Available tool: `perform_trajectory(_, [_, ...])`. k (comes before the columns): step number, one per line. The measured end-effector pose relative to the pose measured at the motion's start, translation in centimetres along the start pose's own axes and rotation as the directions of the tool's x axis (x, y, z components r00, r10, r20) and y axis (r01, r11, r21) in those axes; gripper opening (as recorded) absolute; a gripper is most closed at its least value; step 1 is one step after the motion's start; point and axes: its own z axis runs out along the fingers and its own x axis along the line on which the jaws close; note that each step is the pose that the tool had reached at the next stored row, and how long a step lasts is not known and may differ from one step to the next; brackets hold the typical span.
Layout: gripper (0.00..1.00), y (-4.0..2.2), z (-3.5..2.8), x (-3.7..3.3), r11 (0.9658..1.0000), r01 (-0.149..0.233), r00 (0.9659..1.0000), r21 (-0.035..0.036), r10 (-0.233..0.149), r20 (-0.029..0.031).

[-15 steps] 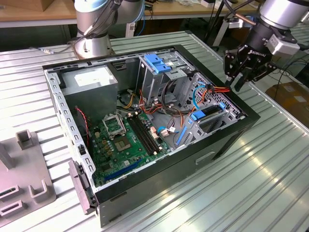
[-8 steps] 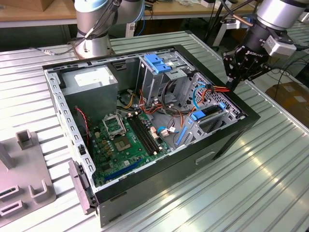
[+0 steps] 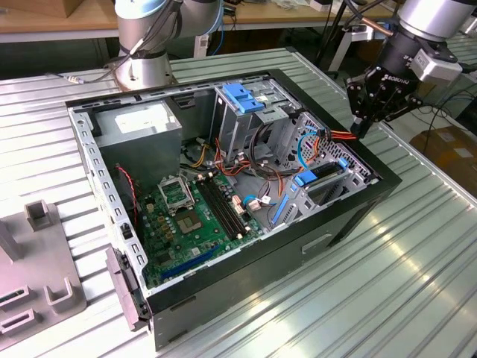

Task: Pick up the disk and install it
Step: 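Insert the first disk wire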

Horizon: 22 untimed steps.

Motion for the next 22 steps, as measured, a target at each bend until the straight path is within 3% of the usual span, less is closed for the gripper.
perform_trajectory(10, [0.16,0.16,0.08,-0.23,0.9971,-0.077,0.9971,-0.0003,0.077,0.0017])
perform_trajectory(17, [0.16,0.4,0.09,-0.56,0.9967,-0.082,0.9967,-0.0003,0.082,0.0018])
perform_trajectory(19, [0.16,0.45,0.1,-0.65,0.9957,-0.093,0.9957,-0.0003,0.093,0.0021])
perform_trajectory(22, [0.16,0.49,0.21,-0.71,0.9917,-0.129,0.9917,-0.0006,0.129,0.0027])
